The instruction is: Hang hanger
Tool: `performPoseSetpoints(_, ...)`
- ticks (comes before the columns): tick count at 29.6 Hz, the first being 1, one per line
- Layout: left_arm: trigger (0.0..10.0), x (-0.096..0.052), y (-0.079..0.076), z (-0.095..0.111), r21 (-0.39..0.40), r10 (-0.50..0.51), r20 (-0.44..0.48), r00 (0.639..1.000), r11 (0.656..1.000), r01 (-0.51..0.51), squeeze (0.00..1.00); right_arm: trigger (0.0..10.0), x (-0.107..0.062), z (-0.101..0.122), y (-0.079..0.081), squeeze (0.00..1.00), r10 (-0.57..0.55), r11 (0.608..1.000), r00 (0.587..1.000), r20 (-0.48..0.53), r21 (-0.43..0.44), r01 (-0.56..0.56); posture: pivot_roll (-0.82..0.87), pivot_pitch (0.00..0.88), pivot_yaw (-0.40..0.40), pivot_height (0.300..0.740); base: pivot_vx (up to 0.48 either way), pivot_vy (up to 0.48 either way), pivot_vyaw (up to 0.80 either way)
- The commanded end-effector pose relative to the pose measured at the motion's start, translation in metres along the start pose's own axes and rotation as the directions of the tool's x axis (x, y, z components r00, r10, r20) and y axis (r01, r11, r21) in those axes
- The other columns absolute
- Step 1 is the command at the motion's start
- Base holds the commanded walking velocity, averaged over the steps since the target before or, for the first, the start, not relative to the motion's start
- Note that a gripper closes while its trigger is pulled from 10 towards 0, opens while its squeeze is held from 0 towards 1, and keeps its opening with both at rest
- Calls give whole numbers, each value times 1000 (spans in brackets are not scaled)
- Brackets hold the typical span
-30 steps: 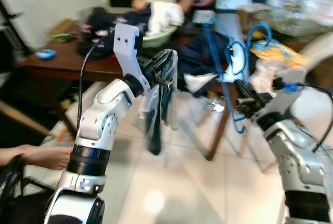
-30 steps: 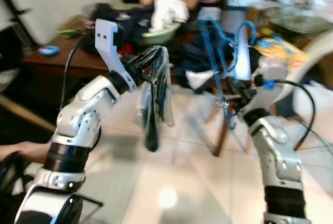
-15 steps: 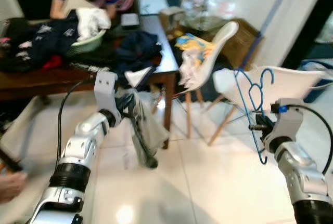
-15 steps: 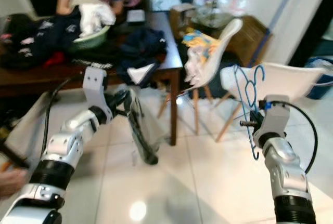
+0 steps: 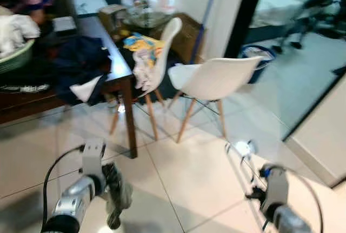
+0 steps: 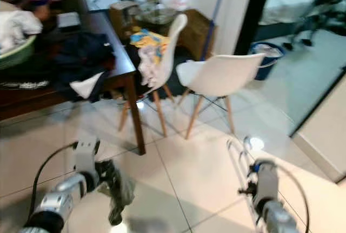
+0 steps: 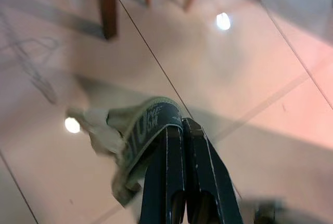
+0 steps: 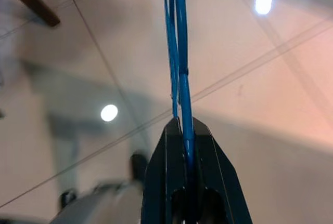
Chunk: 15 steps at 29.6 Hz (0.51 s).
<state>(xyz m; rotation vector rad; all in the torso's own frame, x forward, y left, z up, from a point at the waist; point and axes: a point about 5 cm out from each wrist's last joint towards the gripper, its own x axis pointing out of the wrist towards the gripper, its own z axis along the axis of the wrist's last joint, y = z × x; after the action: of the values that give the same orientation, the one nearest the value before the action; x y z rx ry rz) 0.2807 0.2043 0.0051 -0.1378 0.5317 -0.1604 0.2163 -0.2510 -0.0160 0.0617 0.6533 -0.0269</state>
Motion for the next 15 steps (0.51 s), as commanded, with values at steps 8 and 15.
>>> performPoseSetpoints(8, 10000, -2, 1, -7, -41, -15, 30, 999, 999, 16, 0, 10000, -6, -9, 6, 0, 44, 984, 993, 107, 168, -62, -9, 117, 0, 740, 0, 0, -800)
performPoseSetpoints(15, 10000, 2, -5, -6, 49, -31, 15, 999, 998, 30, 0, 10000, -2, -10, 4, 0, 48, 983, 994, 102, 172, -65, -19, 114, 6, 740, 0, 0, -800)
